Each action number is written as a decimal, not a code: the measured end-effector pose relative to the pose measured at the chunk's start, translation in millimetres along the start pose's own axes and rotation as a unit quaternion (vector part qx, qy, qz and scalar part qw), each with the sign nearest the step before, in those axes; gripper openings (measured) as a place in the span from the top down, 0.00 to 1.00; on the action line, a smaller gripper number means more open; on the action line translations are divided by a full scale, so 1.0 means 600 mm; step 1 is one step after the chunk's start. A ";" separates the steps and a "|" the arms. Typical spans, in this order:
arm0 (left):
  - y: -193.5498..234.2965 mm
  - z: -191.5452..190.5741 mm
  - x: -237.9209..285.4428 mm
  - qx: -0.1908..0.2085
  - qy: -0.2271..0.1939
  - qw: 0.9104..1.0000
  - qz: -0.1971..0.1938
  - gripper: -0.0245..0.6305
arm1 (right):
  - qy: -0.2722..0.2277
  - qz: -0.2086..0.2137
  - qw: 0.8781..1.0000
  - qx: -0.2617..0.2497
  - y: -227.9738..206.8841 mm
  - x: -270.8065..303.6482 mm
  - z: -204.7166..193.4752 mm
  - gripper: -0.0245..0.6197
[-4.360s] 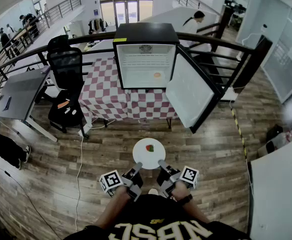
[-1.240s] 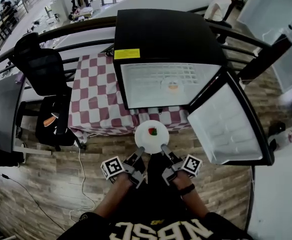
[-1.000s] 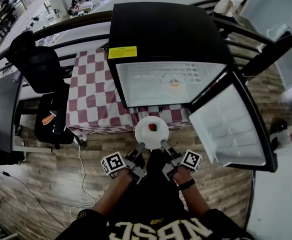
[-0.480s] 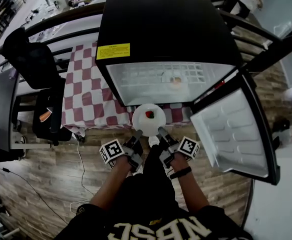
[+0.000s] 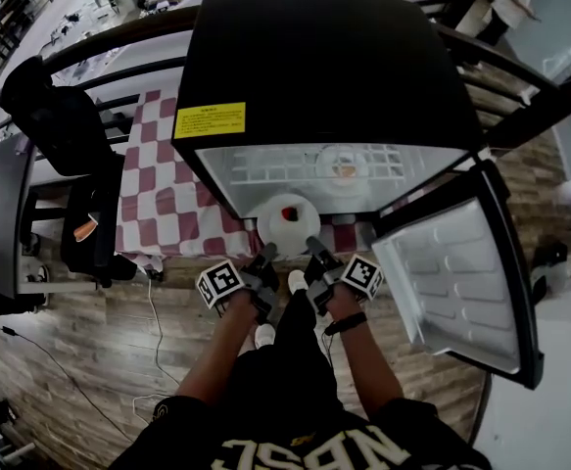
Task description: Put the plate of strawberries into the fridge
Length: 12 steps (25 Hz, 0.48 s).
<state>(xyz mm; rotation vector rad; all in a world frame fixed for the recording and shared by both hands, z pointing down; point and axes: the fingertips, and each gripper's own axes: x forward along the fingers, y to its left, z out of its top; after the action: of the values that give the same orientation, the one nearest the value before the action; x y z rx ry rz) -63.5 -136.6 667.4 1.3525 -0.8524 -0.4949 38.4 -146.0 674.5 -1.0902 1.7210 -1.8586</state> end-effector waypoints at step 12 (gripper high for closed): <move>0.028 0.031 0.058 -0.012 -0.029 0.999 0.006 0.92 | -0.016 0.004 1.000 -0.011 -0.028 0.060 0.055 0.91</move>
<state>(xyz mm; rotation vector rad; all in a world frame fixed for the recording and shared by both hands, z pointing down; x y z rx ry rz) -59.0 -171.1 692.2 1.3161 -0.9000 -0.5360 44.2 -191.0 698.7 -1.1133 1.7283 -1.8122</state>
